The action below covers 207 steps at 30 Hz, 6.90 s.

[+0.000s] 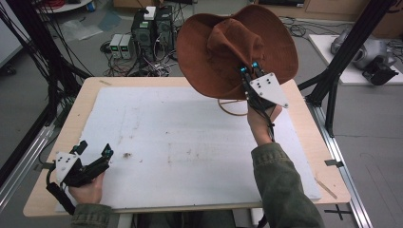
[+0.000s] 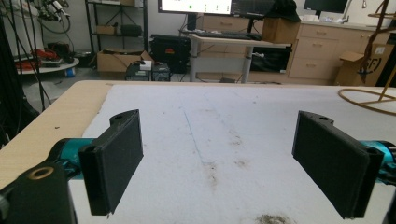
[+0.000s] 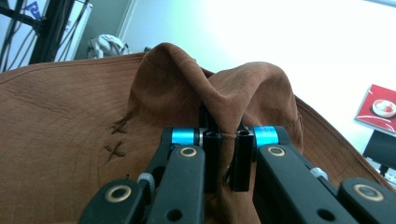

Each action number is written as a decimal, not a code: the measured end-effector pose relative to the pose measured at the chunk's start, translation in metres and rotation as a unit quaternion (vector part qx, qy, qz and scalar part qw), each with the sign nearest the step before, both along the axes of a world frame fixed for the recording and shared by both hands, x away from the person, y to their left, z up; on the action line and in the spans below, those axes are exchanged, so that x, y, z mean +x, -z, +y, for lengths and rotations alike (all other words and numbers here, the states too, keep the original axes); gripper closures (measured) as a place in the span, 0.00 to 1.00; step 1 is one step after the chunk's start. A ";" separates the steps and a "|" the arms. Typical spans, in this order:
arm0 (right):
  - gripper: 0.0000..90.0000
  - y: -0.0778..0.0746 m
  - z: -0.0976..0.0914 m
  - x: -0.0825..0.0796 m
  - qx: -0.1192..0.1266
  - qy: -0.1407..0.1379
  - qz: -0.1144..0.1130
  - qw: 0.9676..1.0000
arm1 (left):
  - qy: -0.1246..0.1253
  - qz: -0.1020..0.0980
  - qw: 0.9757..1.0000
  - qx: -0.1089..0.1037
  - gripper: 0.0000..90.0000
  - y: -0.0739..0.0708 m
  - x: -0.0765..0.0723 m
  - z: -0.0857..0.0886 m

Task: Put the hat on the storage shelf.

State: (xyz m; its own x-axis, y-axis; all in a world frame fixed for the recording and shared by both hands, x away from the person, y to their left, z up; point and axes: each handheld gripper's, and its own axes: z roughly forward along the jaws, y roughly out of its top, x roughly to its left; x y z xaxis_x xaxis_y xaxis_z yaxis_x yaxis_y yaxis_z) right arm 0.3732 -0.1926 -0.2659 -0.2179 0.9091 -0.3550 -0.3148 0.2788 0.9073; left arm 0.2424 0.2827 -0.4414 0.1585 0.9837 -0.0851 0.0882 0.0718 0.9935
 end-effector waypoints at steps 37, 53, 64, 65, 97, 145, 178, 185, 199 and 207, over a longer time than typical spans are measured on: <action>0.96 0.010 -0.016 0.074 0.051 0.058 0.056 0.995 | 0.006 0.002 1.000 -0.005 0.19 0.000 -0.001 -0.001; 0.96 0.025 -0.015 0.074 0.071 0.062 0.078 0.992 | 0.003 -0.006 1.000 -0.003 0.19 -0.002 -0.002 0.000; 0.96 0.033 -0.015 0.076 0.071 0.067 0.089 0.991 | 0.003 -0.006 1.000 -0.002 0.19 -0.002 -0.002 0.000; 0.96 0.034 -0.015 0.076 0.068 0.069 0.090 0.991 | 0.003 -0.006 1.000 -0.002 0.19 -0.002 -0.002 0.000; 0.32 0.032 -0.018 0.071 0.049 0.078 0.108 0.990 | 0.005 -0.005 1.000 -0.007 0.19 -0.003 -0.003 0.000; 0.23 0.074 -0.106 -0.059 0.128 0.060 0.083 0.986 | 0.023 -0.008 1.000 -0.002 0.19 -0.006 -0.005 -0.012; 0.23 0.167 -0.126 -0.089 0.120 0.062 0.165 0.977 | 0.024 -0.001 1.000 0.004 0.19 -0.003 -0.003 -0.013; 0.23 0.168 -0.129 -0.088 0.124 0.063 0.167 0.976 | 0.026 0.000 1.000 0.005 0.19 -0.002 -0.002 -0.013; 0.23 0.167 -0.129 -0.092 0.125 0.064 0.162 0.977 | 0.029 0.000 1.000 0.005 0.19 -0.003 -0.001 -0.016; 0.23 0.167 -0.130 -0.094 0.124 0.065 0.162 0.977 | 0.033 0.001 0.999 0.006 0.19 -0.003 0.000 -0.018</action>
State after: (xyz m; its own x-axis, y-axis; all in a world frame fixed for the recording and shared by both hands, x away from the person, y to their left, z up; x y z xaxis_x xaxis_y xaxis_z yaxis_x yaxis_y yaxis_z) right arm 0.2789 -0.3229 -0.4326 -0.1596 0.9858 -0.0514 0.0227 0.0557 0.9982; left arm 0.2423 0.2645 -0.4385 0.2233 0.9719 -0.0740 0.0935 0.0542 0.9941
